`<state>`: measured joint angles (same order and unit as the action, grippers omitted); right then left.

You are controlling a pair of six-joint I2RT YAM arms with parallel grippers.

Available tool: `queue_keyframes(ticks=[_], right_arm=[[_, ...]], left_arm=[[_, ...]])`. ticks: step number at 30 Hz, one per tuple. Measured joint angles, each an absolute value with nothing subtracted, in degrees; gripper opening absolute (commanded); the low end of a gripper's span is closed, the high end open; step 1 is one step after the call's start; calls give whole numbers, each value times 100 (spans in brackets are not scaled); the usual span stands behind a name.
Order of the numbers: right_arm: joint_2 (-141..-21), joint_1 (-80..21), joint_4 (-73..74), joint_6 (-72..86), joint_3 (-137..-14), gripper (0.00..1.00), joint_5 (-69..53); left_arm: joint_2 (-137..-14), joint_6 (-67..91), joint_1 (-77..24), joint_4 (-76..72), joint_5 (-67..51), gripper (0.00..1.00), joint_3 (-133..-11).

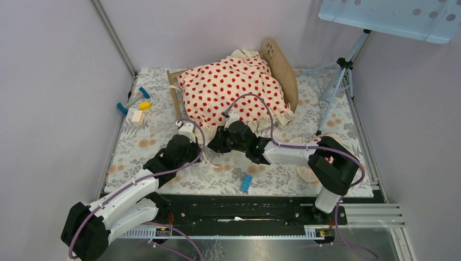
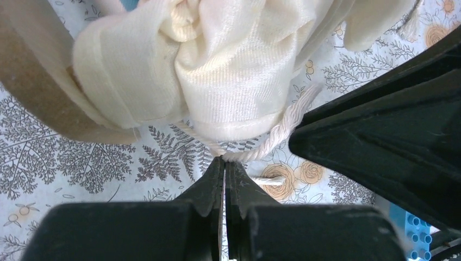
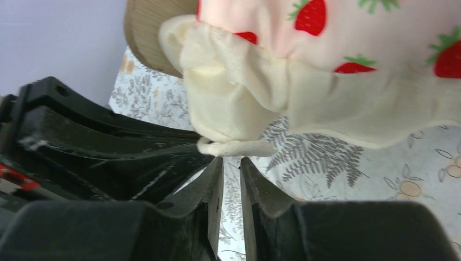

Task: Set up the pet bed
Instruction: Tie the ropes to the bed frame.

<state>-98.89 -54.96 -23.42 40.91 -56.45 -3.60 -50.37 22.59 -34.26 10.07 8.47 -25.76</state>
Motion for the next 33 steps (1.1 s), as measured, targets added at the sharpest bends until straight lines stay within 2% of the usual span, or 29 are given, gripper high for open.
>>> queue_keyframes(ticks=[3, 9, 15, 22, 33], right_arm=[[-9856, -5496, -2338, 4018, -5502, 31, -191], [-9950, -5496, -2482, 4001, -5437, 34, -89], [-10455, -5496, -2799, 4134, -5537, 44, -119], [-10906, -5496, -3197, 4379, -5736, 50, -292], [-11139, -5496, -3798, 4694, -5822, 51, -504]], left_arm=[[-4987, 2449, -3426, 1098, 919, 0, -2576], [-4987, 2971, -3426, 1332, 1107, 0, -2576], [-4904, 3350, -3426, 1498, 1173, 0, -2576], [-4746, 3645, -3426, 1651, 1238, 0, -2563], [-4707, 3916, -3426, 1754, 1253, 0, -2427]])
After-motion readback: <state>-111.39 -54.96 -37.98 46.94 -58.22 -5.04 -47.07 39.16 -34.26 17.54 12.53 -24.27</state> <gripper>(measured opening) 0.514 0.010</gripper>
